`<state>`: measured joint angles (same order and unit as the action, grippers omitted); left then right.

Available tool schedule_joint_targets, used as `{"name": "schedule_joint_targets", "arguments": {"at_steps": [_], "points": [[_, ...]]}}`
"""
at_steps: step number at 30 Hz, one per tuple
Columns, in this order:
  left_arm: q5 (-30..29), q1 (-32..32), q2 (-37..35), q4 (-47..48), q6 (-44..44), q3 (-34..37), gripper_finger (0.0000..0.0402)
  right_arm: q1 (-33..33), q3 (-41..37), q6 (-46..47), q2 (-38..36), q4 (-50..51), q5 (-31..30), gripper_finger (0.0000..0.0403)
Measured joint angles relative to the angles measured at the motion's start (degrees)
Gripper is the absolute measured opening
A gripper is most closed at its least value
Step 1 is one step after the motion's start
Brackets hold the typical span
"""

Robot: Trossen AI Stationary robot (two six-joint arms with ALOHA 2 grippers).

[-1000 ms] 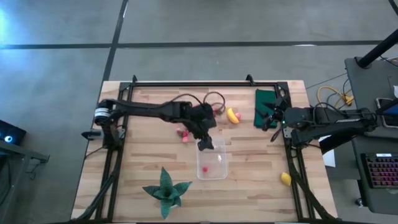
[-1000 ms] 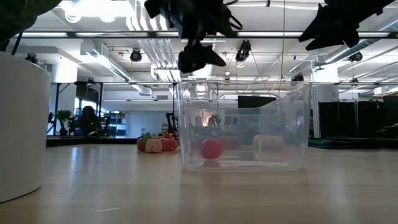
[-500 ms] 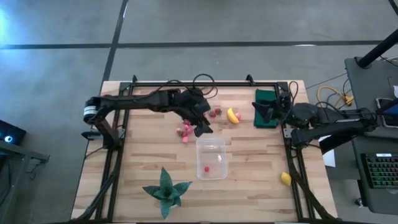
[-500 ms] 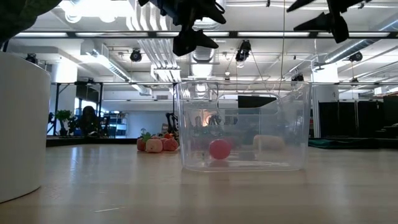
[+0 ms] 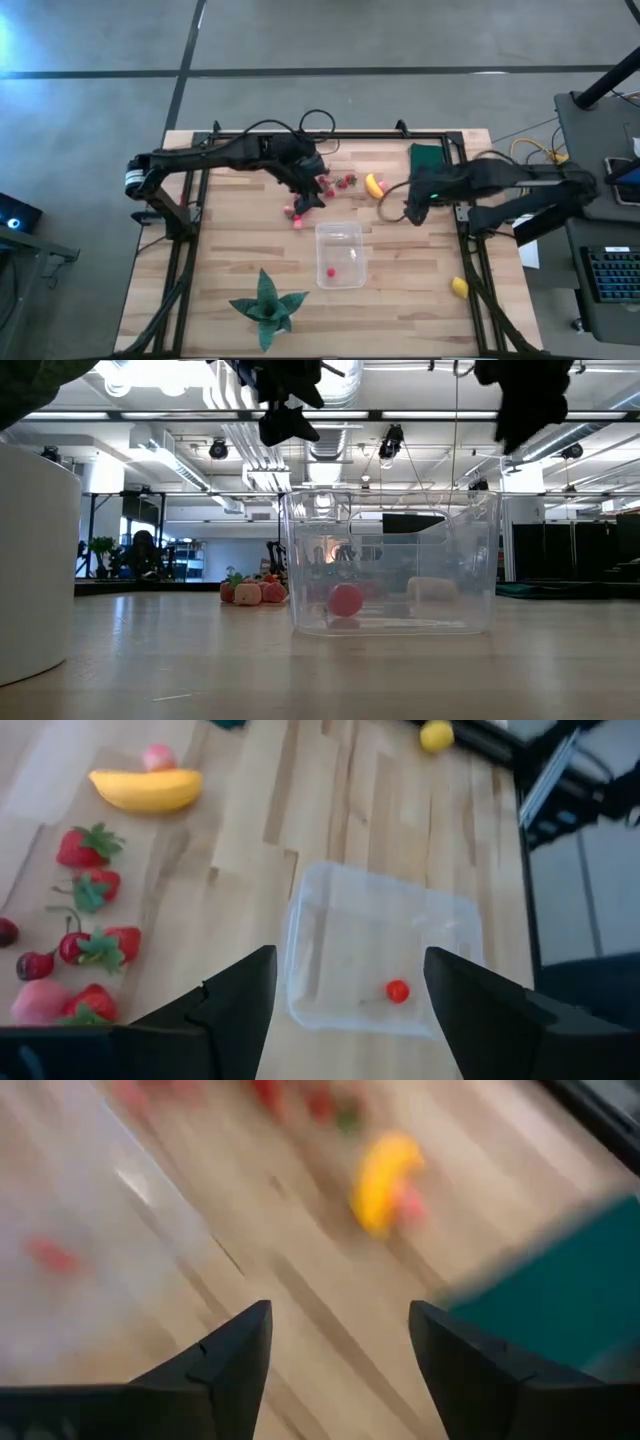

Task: Pick and placing Produce into tupperware
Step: Put the lemon into the transparent bin

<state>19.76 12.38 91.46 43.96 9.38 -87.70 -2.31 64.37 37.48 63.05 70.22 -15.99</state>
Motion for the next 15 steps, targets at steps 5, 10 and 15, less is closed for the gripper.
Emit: {"name": "schedule_joint_targets", "arguments": {"at_steps": [5, 10, 15], "points": [[-0.3, 0.1, -0.1, 0.9, -3.1, 0.0, 0.0240, -1.8, 4.2, -1.1, 10.2, 10.3, 11.5, 0.0228], [-0.8, 0.0, -0.1, 1.6, -5.6, 0.0, 0.0240, -10.5, 2.8, 4.2, 14.9, 18.9, 20.6, 0.0228], [-1.0, 0.0, -0.1, 2.2, -7.0, 0.0, 0.0240, -21.0, 0.5, 14.4, 15.2, 19.1, 25.0, 0.0228]]}}
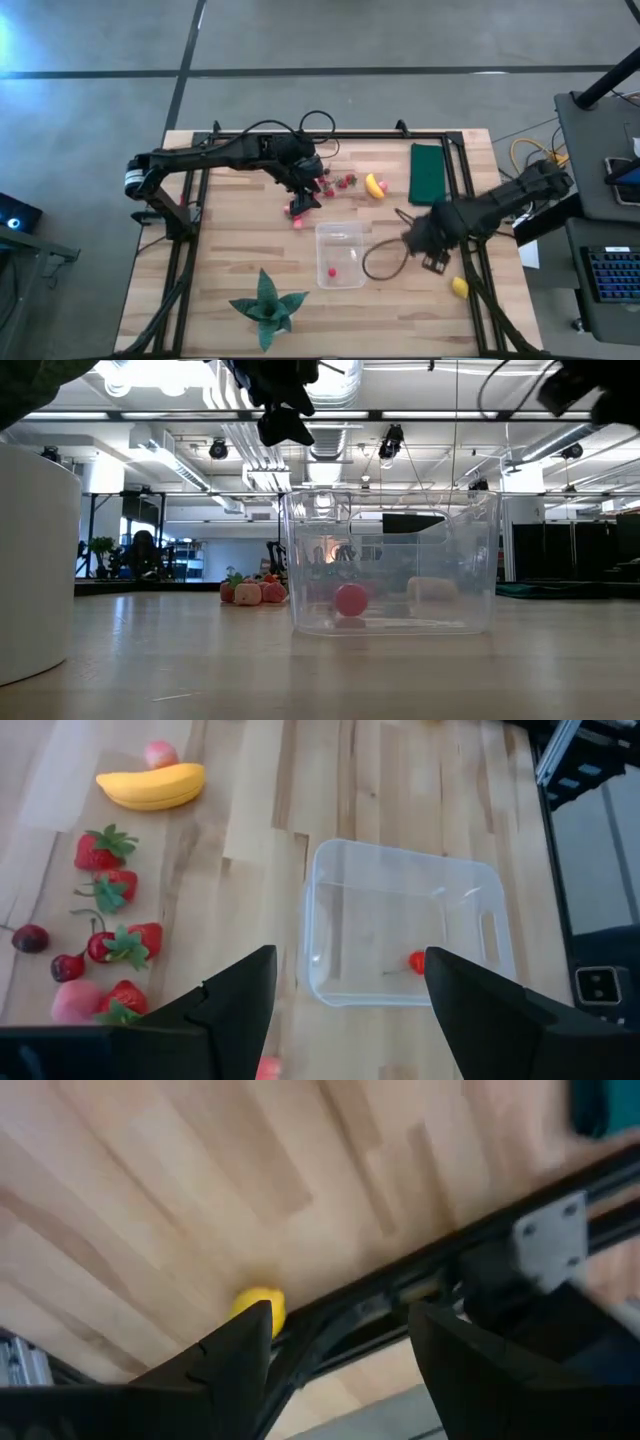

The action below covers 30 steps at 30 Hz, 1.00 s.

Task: Pick and placing Produce into tupperware
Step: Put the lemon into the transparent bin

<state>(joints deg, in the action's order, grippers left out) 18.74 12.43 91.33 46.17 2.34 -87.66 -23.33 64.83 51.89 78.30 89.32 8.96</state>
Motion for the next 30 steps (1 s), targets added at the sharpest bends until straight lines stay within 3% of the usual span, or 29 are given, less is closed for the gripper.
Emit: {"name": "schedule_joint_targets", "arguments": {"at_steps": [6, 9, 13, 17, 26, 30], "points": [[-1.1, 0.0, 0.0, 0.0, -0.3, 0.1, 0.0240, -13.4, -3.2, 13.0, -0.5, -0.1, 0.5, 0.0228], [-1.1, 0.0, 0.0, 0.0, -0.3, 0.1, 0.0240, -19.6, -5.1, 17.4, 0.3, -2.5, 4.6, 0.0228], [-1.1, 0.0, 0.0, 0.0, -0.3, 0.1, 0.0240, -24.6, -8.2, 24.6, 2.6, -10.5, 13.1, 0.0228], [-1.1, 0.0, 0.0, -0.1, -0.3, 0.2, 0.0240, -25.8, -9.3, 28.4, 5.9, -15.9, 15.6, 0.0228], [-1.1, 0.0, 0.0, -0.1, 0.2, 0.3, 0.0240, -26.2, -5.7, 21.3, 12.9, -18.1, 14.6, 0.0228], [-1.1, 0.0, 0.0, -0.4, 2.3, 0.3, 0.0240, -28.0, -3.8, 14.6, 15.2, -17.9, 9.7, 0.0228]]}}
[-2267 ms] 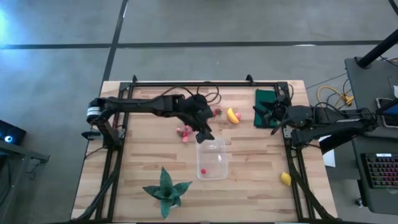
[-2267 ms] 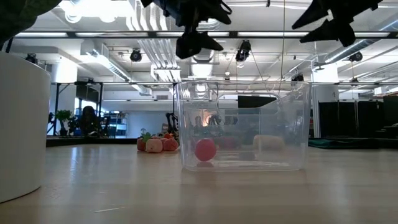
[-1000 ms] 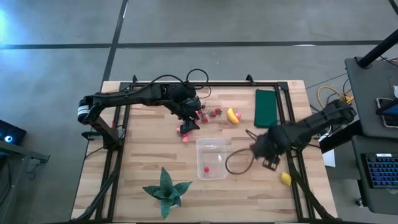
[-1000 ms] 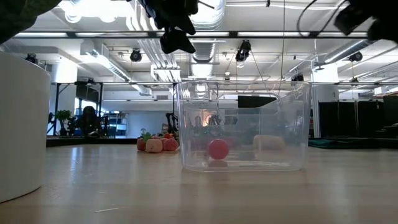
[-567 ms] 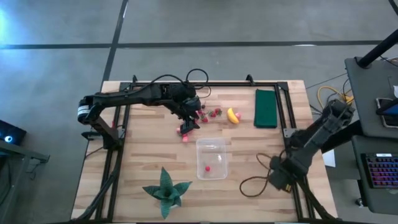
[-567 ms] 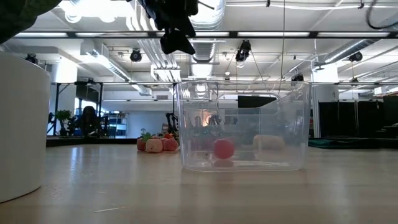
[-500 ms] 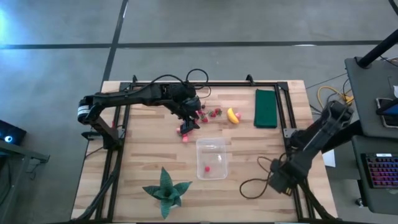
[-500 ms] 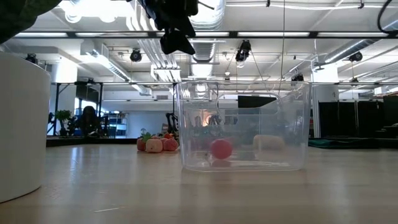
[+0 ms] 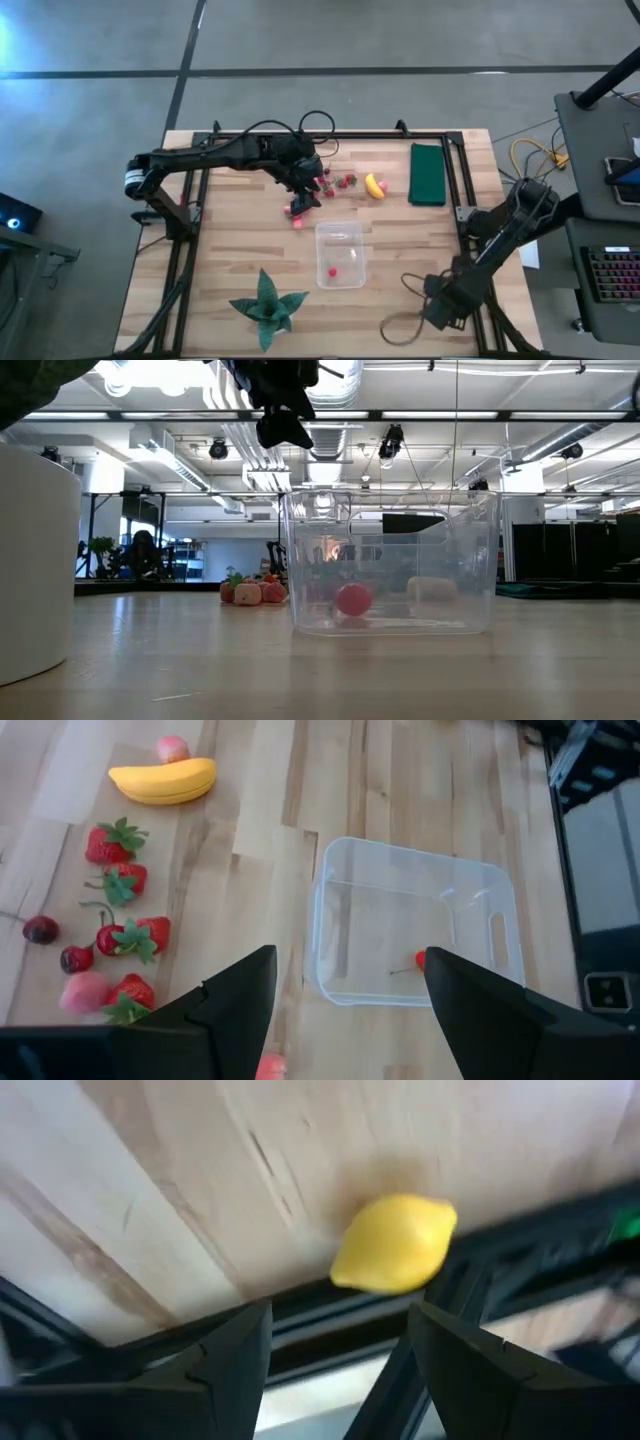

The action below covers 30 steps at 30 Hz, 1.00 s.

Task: Pick and placing Produce into tupperware
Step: Put the lemon into the transparent bin

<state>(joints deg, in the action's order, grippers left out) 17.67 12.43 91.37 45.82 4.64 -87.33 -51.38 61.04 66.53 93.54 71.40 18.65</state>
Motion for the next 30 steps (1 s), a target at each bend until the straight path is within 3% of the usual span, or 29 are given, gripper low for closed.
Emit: {"name": "schedule_joint_targets", "arguments": {"at_steps": [7, 10, 18, 23, 30], "points": [[-0.3, -0.2, 0.0, -5.5, 5.5, 0.0, 0.0240, -4.9, -0.1, -2.1, 0.2, 2.0, -11.6, 0.0228], [-0.4, -0.2, 0.0, -7.1, 5.5, 0.0, 0.0240, -6.8, -0.8, -0.6, -0.4, 2.3, -13.8, 0.0232], [-0.6, -0.2, 0.0, -7.9, 5.6, 0.0, 0.0240, -9.5, -4.2, 8.2, 0.3, 2.4, -13.5, 0.0271], [-1.7, -0.2, 0.0, -7.9, 5.6, 0.0, 0.0240, -9.7, -5.0, 6.1, 1.8, 1.4, -9.7, 0.0283], [-3.3, -0.2, 0.0, -7.9, 5.6, 0.1, 0.0240, -9.6, -5.0, 3.4, 2.3, -1.4, -9.2, 0.0282]]}}
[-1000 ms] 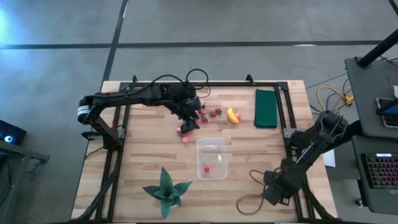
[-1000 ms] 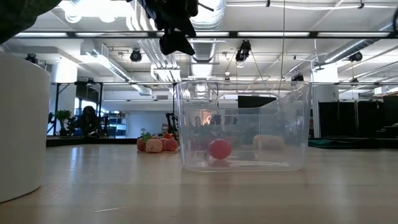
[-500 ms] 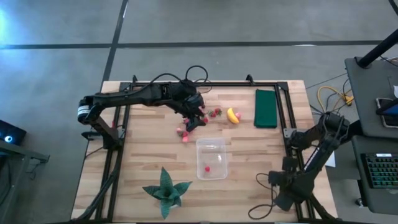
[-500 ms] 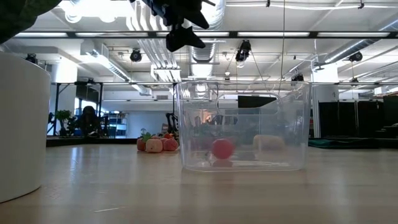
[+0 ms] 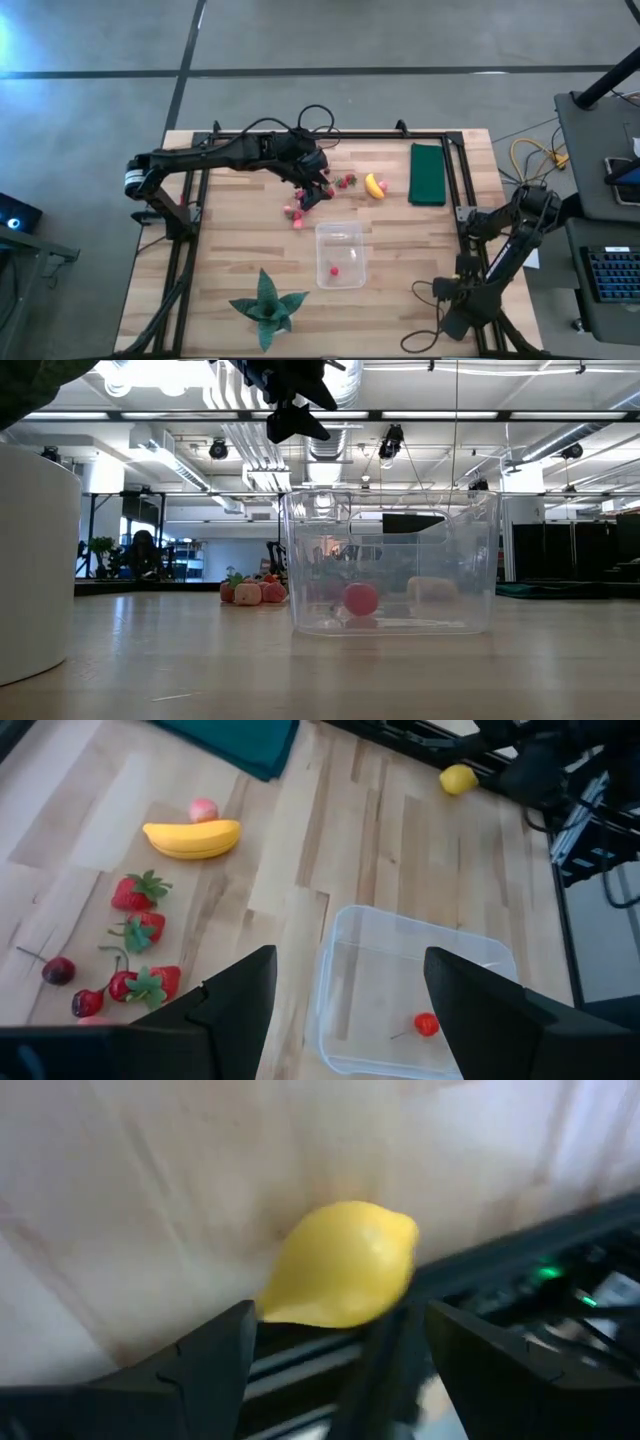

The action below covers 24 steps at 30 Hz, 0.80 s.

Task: Pick and placing Produce into tupperware
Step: Put the lemon into the transparent bin

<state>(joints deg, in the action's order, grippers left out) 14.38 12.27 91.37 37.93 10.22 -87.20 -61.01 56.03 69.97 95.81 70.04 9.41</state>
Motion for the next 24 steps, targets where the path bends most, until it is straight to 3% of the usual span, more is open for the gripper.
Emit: {"name": "schedule_joint_targets", "arguments": {"at_steps": [6, 11, 24], "points": [[-0.9, 0.0, 0.0, 0.0, 0.0, 0.7, 0.0240, 0.0, -2.2, 0.0, 0.0, -8.1, 0.0, 0.0283], [-0.9, 0.0, 0.0, -0.1, -0.1, 1.9, 0.0240, 0.1, -3.7, 4.4, 0.0, -7.3, -0.7, 0.0278], [-0.8, 0.0, 0.0, -2.1, -0.1, 3.4, 0.0240, 0.2, -5.6, 5.3, 0.0, -8.3, -0.5, 0.0265]]}}
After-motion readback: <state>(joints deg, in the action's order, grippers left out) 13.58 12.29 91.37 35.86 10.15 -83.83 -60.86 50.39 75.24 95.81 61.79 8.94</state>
